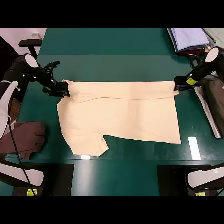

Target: Fold the shirts.

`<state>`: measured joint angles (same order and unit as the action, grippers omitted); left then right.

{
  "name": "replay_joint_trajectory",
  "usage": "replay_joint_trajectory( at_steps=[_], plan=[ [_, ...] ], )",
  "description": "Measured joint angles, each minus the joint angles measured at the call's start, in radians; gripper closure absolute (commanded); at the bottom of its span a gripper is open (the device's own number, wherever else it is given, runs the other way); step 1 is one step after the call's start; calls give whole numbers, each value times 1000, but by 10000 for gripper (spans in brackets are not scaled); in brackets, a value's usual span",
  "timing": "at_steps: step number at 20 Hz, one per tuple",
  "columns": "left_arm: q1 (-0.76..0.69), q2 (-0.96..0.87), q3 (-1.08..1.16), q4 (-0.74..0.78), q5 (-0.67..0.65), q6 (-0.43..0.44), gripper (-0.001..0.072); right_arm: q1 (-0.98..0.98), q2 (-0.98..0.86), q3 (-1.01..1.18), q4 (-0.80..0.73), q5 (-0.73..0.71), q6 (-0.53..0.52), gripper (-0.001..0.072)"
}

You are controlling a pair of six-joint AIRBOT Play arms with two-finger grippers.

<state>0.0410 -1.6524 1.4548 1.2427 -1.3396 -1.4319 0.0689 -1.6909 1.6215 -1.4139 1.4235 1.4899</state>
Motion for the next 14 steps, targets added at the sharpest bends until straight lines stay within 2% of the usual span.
replay_joint_trajectory(
  at_steps=[5, 7, 14],
  plan=[
    [1, 165, -99, 79, -23, -22, 288, -44, 95, -84, 103, 31, -5, 363],
    [1, 274, -211, 104, -19, -37, 287, -64, 175, -163, 120, 30, -8, 242],
    [1, 630, -750, 74, 20, -114, 286, -89, 422, -409, 196, -30, -34, 243]
  ],
)
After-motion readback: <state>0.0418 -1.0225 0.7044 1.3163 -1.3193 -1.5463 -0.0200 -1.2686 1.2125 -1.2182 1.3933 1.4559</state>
